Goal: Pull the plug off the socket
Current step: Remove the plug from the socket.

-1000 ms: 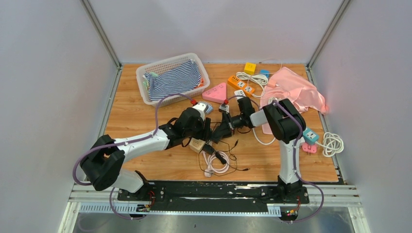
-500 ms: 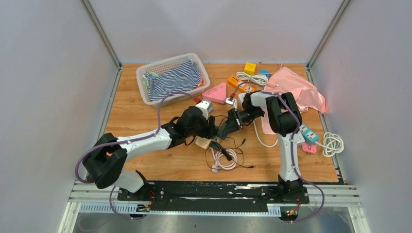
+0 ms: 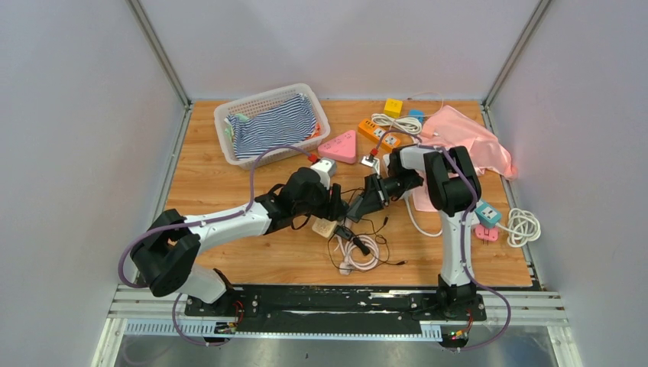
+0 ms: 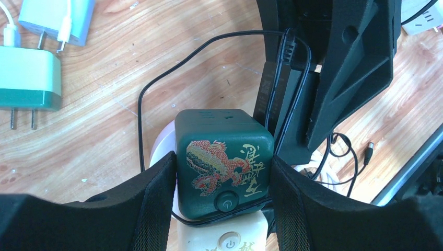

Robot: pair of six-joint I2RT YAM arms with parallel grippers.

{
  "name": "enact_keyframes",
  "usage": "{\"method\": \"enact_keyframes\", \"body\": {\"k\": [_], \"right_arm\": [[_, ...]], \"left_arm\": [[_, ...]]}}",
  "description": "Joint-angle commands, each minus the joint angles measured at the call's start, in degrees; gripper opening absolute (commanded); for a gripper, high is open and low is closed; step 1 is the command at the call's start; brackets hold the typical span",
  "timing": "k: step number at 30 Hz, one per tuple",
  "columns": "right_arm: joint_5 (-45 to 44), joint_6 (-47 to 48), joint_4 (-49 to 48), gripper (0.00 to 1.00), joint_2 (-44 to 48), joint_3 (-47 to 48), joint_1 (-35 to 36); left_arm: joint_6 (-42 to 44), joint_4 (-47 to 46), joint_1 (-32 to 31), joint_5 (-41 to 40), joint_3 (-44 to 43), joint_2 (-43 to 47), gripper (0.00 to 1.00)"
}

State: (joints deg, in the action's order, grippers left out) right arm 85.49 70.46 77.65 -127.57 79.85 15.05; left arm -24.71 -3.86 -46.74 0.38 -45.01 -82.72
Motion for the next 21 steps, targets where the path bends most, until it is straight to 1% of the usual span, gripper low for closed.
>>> {"method": "enact_keyframes", "body": {"k": [1, 7, 9, 10, 11, 13, 15, 17, 21], "right_arm": [[2.85, 7.02, 14.25, 0.0, -3.35, -6.65, -2.9], [2.54, 7.42, 14.39, 0.0, -5.18, -7.39, -4.25], [3.06, 6.85, 14.42, 0.0, -5.05, -5.71, -2.73], [3.06, 6.42, 14.42, 0.03, -4.44, -4.47, -1.42], [3.21, 6.15, 14.38, 0.09, -3.66, -3.2, 0.23], [3.3, 4.75, 14.43, 0.29, -2.8, 0.07, 3.86], [3.6, 3.22, 14.34, 0.41, -2.95, 3.25, 6.23], [3.69, 2.01, 14.31, 0.47, -3.89, 5.82, 7.05], [3.28, 1.16, 14.39, 0.53, -4.85, 7.89, 6.23]], "left_arm": [[-1.91, 9.6, 1.21, -5.42, 1.39, -2.63, 0.0], [-1.92, 9.92, 1.13, -5.79, 1.29, -2.62, 0.0], [-1.83, 9.57, 1.13, -5.39, 1.45, -2.41, 0.0], [-1.87, 9.23, 1.13, -5.11, 1.69, -2.26, 0.0], [-1.84, 9.12, 1.17, -4.97, 1.76, -2.08, 0.0], [-1.79, 9.36, 1.21, -4.7, 1.65, -2.0, 0.0], [-1.83, 9.49, 1.21, -4.61, 1.74, -1.8, 0.0], [-1.9, 9.36, 1.21, -4.6, 1.98, -1.51, 0.0], [-2.24, 8.6, 1.41, -4.47, 2.67, -0.91, 0.0]]}}
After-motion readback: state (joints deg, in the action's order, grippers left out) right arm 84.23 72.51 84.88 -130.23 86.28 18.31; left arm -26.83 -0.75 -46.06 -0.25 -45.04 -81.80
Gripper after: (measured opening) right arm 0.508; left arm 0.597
